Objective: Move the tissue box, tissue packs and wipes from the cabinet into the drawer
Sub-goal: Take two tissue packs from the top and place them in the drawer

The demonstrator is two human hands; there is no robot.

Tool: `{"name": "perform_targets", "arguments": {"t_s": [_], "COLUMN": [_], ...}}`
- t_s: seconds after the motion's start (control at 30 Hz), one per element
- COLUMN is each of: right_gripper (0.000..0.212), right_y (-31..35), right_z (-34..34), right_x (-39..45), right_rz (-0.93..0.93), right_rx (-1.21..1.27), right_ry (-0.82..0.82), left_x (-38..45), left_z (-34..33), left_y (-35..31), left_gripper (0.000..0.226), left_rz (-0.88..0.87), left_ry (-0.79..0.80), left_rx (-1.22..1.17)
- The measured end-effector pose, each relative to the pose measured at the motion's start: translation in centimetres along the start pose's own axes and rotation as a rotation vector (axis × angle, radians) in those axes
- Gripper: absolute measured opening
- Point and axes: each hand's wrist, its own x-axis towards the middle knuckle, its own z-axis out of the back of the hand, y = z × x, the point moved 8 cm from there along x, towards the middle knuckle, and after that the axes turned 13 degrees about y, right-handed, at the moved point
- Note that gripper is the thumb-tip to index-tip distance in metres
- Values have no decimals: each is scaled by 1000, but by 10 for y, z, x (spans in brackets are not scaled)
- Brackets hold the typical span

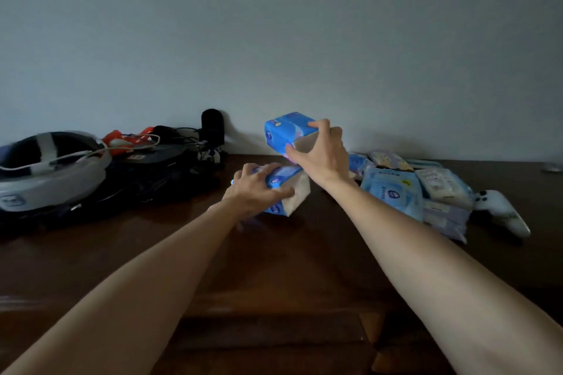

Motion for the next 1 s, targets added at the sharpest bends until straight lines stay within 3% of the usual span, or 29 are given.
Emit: {"name": "perform_targets", "arguments": {"t_s": [0.1,0.23,0.33,0.43,0.6,0.73,0.87,1.0], "right_gripper": [74,75,78,86,67,61,63,67], "right_y": [16,37,45,49,49,13,-37,-92], "right_z": [13,26,27,35,39,18,-28,-83], "right_x": [-43,-102,-153,-210,-320,-410,-487,-532], "right_rz": [-71,-154,-242,-310,-223,-168,-164,-366], "right_rx": [235,647,916,1128,1064,842,597,469], "right_ry": [39,31,-4,-108,-106,-50,172,340], "left_x": [-54,-134,-193,-249,-321,-361,-387,-397], "left_z": [16,12,6,-13,-93,-186,-266,-318], "left_y": [4,6,2,1,22,78,150,202], "left_gripper": [94,78,67,73,79,87,88,82], "left_rz": [7,83,38,57,33,211,530,778], "left_ry": [-8,91,114,167,558,768,772,681], "left_rx": [-297,-687,-735,-778,-1062,-1044,-1042,-1043]}}
